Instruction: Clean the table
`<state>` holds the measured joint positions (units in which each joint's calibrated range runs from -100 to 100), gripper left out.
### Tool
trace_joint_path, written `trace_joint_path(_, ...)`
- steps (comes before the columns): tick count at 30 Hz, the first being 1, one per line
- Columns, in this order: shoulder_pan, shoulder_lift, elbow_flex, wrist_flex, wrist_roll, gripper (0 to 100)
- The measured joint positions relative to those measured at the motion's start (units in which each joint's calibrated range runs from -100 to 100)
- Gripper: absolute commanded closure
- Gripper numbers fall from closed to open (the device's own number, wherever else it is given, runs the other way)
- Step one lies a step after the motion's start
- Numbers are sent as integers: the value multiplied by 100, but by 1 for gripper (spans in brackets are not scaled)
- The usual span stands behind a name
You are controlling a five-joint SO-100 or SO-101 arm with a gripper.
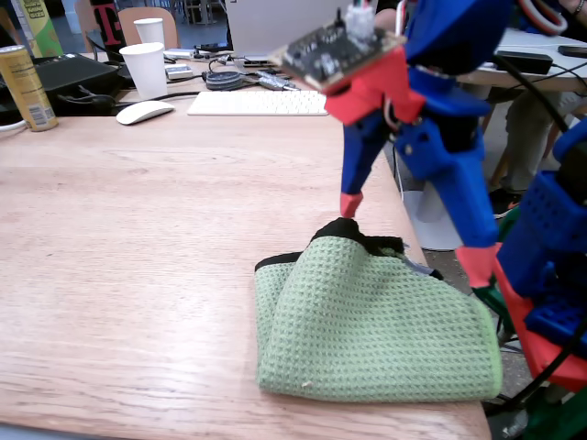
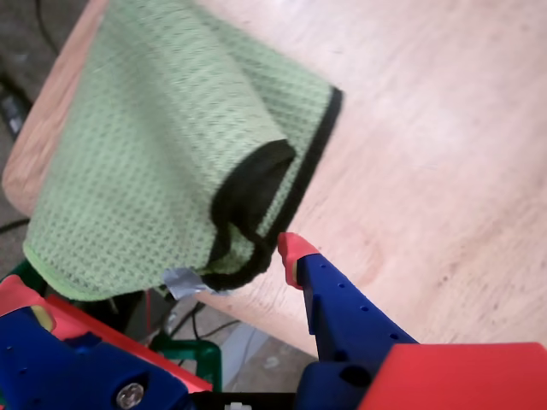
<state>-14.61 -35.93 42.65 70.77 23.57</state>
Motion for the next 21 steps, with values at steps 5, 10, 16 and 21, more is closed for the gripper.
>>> trace_joint_path(5, 1193, -536, -631, 41, 0, 45)
trace_joint_path(10, 1240, -1470, -532, 58, -171, 75)
trace_joint_path(16, 1071, -2905, 775, 33, -1455, 100)
trace_joint_path(21, 1062, -4237, 2678, -1010, -1993, 100)
